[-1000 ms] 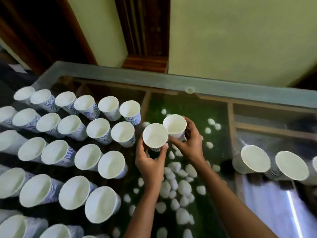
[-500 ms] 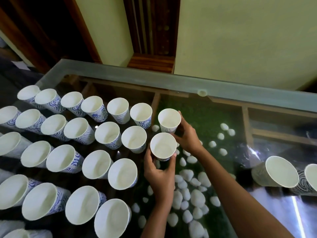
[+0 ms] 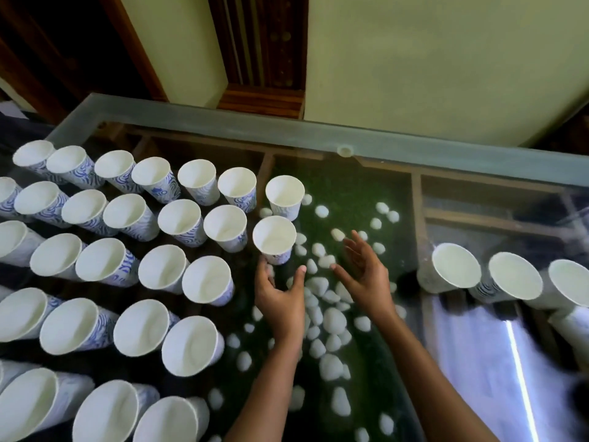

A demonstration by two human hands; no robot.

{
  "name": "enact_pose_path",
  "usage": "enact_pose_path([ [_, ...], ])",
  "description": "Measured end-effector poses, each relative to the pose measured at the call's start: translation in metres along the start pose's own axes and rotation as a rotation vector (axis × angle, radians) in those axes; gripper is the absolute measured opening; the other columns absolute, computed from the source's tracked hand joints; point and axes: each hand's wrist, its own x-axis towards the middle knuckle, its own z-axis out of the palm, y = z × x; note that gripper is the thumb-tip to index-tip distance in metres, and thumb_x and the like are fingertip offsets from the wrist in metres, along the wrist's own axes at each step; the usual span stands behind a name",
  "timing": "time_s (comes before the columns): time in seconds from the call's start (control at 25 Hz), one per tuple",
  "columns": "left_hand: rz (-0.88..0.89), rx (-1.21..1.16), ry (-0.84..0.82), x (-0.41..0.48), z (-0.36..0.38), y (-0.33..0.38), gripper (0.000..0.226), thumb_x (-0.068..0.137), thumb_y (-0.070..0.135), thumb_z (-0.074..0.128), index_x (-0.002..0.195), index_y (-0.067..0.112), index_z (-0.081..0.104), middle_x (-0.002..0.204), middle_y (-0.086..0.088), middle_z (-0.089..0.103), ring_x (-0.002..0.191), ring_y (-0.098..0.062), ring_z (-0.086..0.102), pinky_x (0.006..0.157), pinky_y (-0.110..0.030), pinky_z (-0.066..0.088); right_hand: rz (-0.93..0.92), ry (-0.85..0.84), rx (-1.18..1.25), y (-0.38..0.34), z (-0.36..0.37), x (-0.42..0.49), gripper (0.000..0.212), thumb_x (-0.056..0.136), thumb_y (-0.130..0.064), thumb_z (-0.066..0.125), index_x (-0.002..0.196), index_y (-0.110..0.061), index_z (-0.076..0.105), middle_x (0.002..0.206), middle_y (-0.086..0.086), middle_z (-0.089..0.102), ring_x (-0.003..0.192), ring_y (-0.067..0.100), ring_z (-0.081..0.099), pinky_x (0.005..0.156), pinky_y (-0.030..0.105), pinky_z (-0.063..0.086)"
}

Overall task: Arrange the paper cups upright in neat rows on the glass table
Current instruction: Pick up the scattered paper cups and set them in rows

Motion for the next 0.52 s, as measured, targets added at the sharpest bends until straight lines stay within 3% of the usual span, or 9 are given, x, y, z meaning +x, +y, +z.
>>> enact_pose_path([
  [0.08, -0.046, 0.021, -0.052, -0.029, 0.002, 0.003, 0.073, 0.069, 0.012, 0.079, 0.133, 0.006, 0.044, 0.135, -0.014, 0.049, 0.12, -0.014, 0.048, 0.1, -0.027, 0.039, -0.008, 0.076, 0.053, 0.007, -0.019, -0.033, 0.065, 0.079, -0.018, 0.071, 0.13, -0.045, 0.04, 0.13, -0.007, 0.055, 0.12, 0.002, 0.052, 0.096, 0.015, 0.045],
  [0.16, -0.063, 0.07, -0.114, -0.057, 0.01, 0.004, 0.071, 0.07, 0.015, 0.078, 0.133, 0.009, 0.044, 0.133, -0.012, 0.052, 0.118, -0.015, 0.05, 0.094, -0.023, 0.039, 0.007, 0.174, 0.068, 0.017, -0.041, -0.063, 0.058, 0.079, -0.017, 0.072, 0.122, -0.046, 0.047, 0.121, -0.013, 0.06, 0.114, 0.001, 0.057, 0.092, 0.015, 0.048],
  [0.36, 0.018, 0.122, -0.466, -0.11, 0.058, 0.012, 0.07, 0.067, 0.015, 0.08, 0.13, 0.012, 0.048, 0.129, -0.007, 0.054, 0.112, -0.01, 0.049, 0.094, -0.022, 0.038, 0.043, 0.551, 0.029, 0.036, -0.101, -0.104, 0.037, 0.078, -0.018, 0.073, 0.109, -0.032, 0.057, 0.105, -0.006, 0.066, 0.098, 0.01, 0.065, 0.086, 0.021, 0.053],
  [0.52, 0.071, 0.182, -0.619, -0.132, 0.104, 0.019, 0.084, 0.062, 0.019, 0.084, 0.134, 0.011, 0.042, 0.133, -0.01, 0.05, 0.116, -0.016, 0.049, 0.094, -0.024, 0.038, 0.152, 0.801, 0.011, 0.053, -0.146, -0.103, 0.053, 0.073, -0.018, 0.078, 0.12, -0.012, 0.054, 0.116, 0.005, 0.061, 0.106, 0.02, 0.06, 0.092, 0.034, 0.051],
])
